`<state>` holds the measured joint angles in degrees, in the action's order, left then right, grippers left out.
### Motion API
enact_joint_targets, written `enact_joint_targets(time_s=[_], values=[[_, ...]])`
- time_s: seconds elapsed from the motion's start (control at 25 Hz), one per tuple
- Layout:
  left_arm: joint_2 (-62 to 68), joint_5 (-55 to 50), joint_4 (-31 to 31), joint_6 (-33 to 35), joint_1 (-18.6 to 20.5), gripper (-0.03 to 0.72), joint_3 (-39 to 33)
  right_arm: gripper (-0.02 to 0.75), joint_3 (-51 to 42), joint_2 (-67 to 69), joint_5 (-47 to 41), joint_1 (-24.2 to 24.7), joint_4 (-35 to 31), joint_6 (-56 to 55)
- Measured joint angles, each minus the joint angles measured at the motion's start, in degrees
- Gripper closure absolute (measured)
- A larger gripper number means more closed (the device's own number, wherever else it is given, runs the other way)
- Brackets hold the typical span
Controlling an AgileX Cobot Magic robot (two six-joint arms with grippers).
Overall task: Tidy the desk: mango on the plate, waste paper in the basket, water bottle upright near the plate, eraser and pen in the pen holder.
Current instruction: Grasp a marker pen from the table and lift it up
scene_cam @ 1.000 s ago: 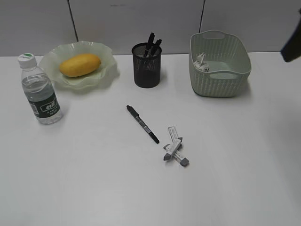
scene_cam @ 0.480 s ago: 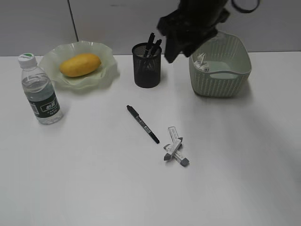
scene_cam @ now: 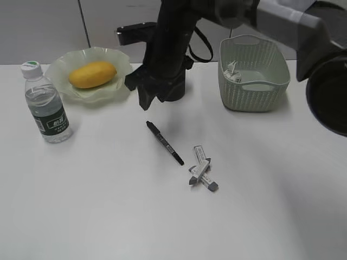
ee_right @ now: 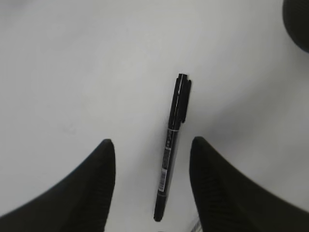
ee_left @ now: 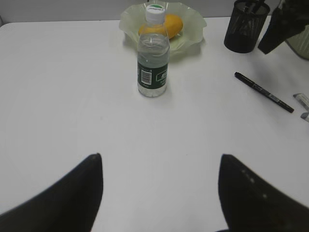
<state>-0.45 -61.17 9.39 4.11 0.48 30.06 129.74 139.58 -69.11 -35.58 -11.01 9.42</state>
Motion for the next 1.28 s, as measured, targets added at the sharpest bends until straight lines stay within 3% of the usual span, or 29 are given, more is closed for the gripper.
enact_joint_targets(time_s=[0.6,0.88,1.28], values=[[0.0,0.0,0.0,0.0,0.0,0.118,0.0,0.332,1.49,6.86,4.77,0.0,0.25,0.14],[0.0,0.0,0.0,0.0,0.0,0.181,0.0,0.333,1.49,8.52,8.16,-0.31,0.73,0.21],[0.0,0.0,0.0,0.0,0.0,0.189,0.0,0.343,1.53,10.18,8.68,-0.61,3.06,0.28]])
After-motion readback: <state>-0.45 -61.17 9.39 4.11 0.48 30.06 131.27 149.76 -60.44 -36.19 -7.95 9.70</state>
